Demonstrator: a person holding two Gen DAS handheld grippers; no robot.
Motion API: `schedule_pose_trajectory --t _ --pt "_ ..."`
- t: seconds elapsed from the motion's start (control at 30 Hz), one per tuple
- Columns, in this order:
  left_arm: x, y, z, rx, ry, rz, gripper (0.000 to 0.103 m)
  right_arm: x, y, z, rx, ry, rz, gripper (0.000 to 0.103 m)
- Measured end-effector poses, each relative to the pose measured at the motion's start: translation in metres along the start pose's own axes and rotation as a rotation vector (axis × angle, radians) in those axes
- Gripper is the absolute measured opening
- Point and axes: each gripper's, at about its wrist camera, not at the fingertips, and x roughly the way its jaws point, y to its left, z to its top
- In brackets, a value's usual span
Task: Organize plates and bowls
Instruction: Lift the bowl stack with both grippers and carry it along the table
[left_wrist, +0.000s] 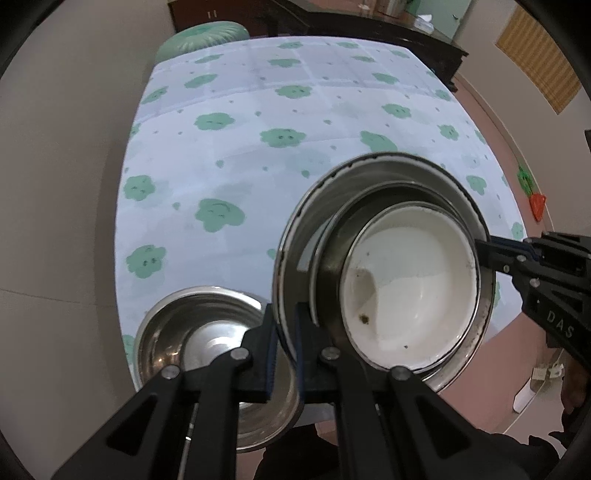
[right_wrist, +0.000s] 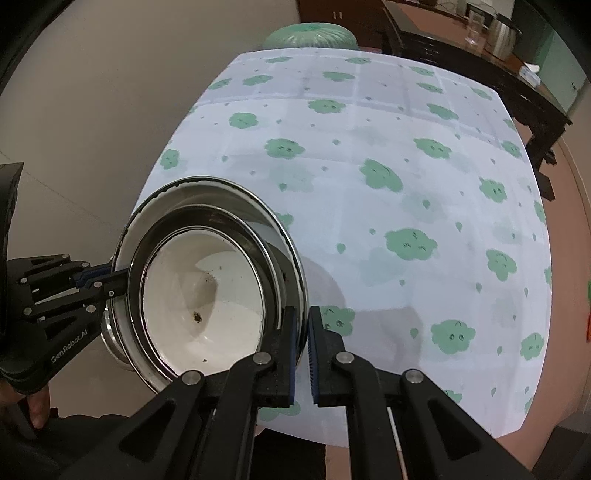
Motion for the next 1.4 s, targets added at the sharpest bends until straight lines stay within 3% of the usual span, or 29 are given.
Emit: schedule_pose_trajectory --t 0.3,0.83,1.4 --pt "-0.014 0.029 -0.011 -0.058 -0.019 0.021 0.003 -0.003 0.032 0.011 -0.058 -0.011 0.017 0.007" --pt "-0.025 0.094 -0.057 -0.170 -0.003 0.069 0.003 0.013 0.106 0.013 -0.167 0.014 0.070 0.007" --pt "0.002 0.133 -0.094 -0.241 0.078 0.074 0.003 0.055 0.156 0.001 -0.223 0.107 0.095 0.007"
